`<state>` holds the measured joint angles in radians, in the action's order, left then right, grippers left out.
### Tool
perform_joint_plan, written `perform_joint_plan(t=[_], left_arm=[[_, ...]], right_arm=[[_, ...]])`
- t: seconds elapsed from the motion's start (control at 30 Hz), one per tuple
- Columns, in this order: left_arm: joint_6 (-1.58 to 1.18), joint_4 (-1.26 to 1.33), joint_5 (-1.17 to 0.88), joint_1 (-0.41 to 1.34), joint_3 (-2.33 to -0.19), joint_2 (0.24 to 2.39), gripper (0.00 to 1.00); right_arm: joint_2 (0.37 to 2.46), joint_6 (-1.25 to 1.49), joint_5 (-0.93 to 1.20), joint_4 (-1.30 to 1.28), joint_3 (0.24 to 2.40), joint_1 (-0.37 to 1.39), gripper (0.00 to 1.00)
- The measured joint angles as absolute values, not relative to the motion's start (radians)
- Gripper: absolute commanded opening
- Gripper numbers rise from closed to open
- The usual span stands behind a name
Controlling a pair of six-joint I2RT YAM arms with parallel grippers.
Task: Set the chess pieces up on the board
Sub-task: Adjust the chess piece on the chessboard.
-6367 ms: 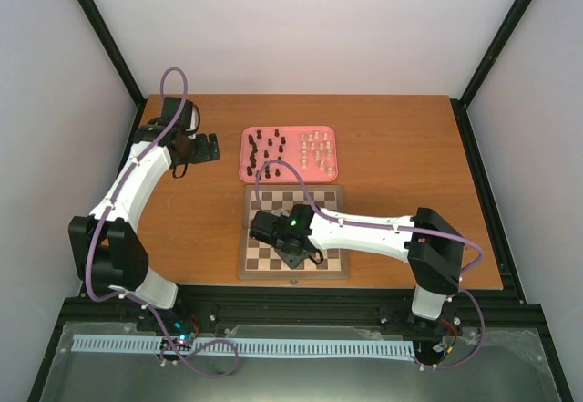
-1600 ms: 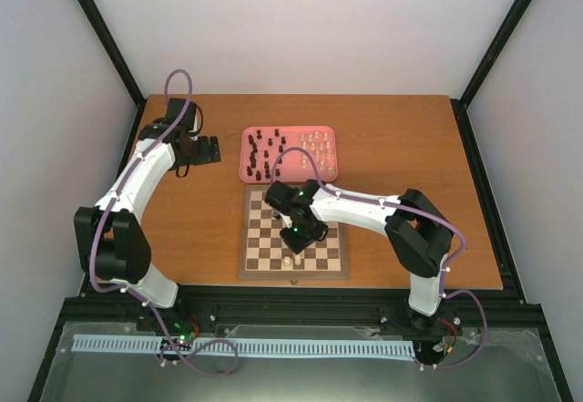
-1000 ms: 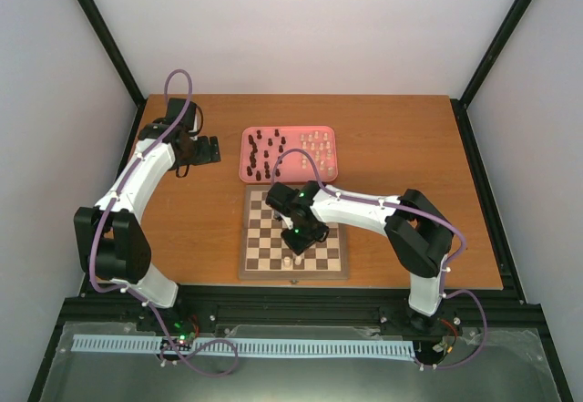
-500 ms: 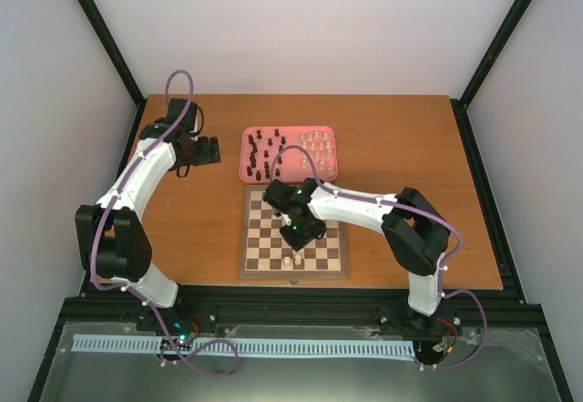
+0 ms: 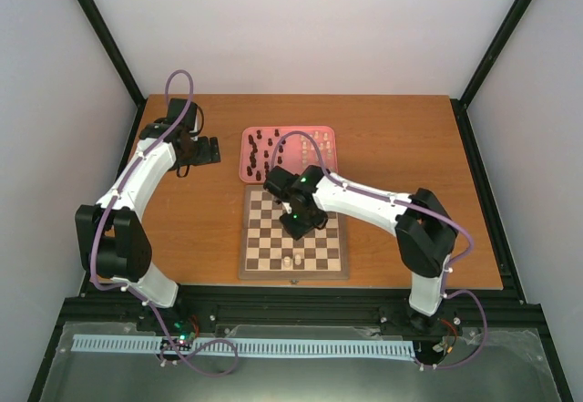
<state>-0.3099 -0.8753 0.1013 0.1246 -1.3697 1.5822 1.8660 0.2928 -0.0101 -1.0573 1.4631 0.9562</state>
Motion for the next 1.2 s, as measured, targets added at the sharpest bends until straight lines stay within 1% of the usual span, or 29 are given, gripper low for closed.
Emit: perform_joint_plan(t=[0.33, 0.8, 1.2], left_arm=[[-0.310, -0.875, 0.100, 0.125, -1.370, 1.582, 1.00], [-0.310, -0.874, 0.096, 0.125, -1.370, 1.583, 1.00], [-0.310, -0.872, 0.096, 0.125, -1.370, 1.584, 1.00]], right_arm=[[1.771, 0.349, 0.059, -1.130, 1.457, 1.034, 0.41], [1.772, 0.364, 0.110, -1.125, 1.406, 1.049, 0.40], [1.772, 0.363, 0.130, -1.121, 1.404, 1.057, 0.39]])
